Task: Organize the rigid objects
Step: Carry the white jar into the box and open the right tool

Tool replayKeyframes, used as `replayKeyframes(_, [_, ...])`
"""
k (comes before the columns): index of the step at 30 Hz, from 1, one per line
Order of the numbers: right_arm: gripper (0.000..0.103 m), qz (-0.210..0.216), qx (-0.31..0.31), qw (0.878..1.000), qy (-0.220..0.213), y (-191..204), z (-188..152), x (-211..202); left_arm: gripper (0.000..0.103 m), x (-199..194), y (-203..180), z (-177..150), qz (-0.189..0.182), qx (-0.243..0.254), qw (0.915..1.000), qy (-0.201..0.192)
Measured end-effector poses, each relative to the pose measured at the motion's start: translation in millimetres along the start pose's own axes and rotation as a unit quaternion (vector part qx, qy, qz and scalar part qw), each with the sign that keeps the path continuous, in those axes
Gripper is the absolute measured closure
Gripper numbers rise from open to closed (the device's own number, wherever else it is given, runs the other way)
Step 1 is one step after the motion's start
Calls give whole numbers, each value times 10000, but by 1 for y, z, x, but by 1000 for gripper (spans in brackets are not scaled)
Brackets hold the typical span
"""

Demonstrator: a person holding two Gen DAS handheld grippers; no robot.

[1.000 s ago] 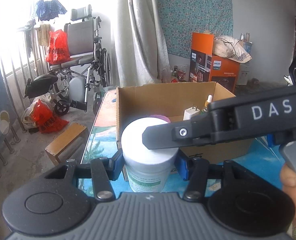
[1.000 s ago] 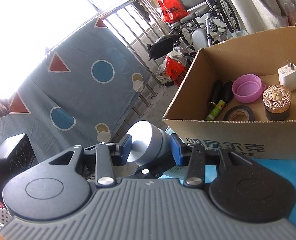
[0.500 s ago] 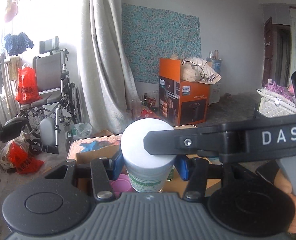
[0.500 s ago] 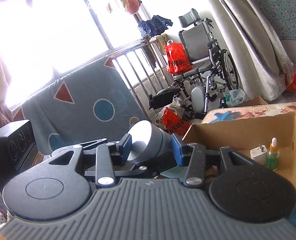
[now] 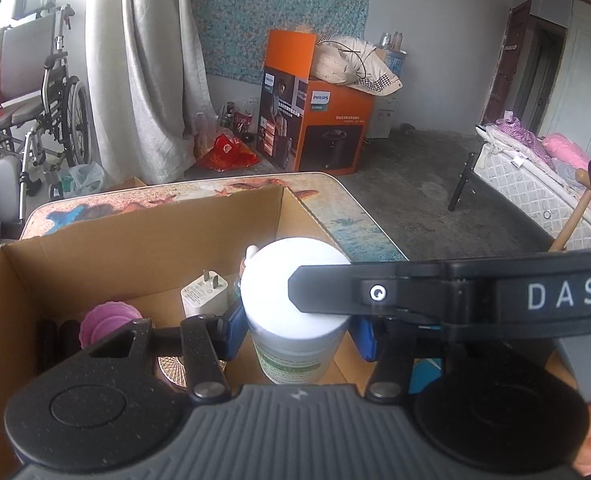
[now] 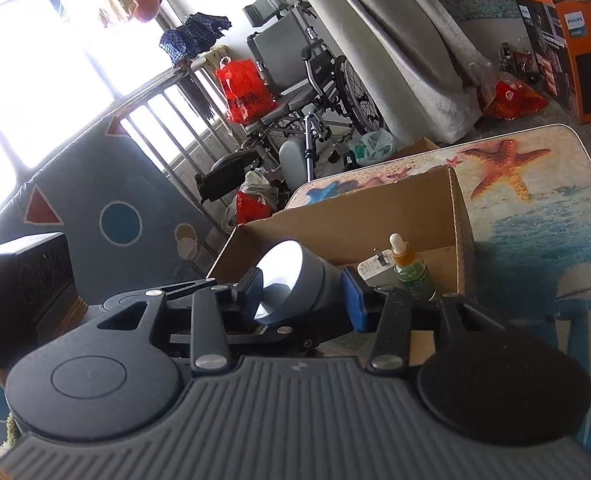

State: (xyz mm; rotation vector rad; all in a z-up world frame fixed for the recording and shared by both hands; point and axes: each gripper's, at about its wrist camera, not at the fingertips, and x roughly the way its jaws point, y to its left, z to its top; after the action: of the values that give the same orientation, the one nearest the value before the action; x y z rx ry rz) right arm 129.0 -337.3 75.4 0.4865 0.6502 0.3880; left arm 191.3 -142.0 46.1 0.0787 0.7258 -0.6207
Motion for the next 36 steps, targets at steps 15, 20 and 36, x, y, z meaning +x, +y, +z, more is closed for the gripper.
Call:
replayKeyframes(15, [59, -445, -305, 9979, 354, -28, -9, 57, 49, 53, 5, -9, 93, -24, 9983, 567])
replayKeyframes(20, [60, -499, -470, 9971, 344, -25, -9, 57, 49, 59, 0, -8, 156, 70, 9977, 660])
replayKeyframes(36, [45, -299, -283, 9992, 15, -24, -9, 29, 36, 56, 1, -9, 148, -14, 9988, 458])
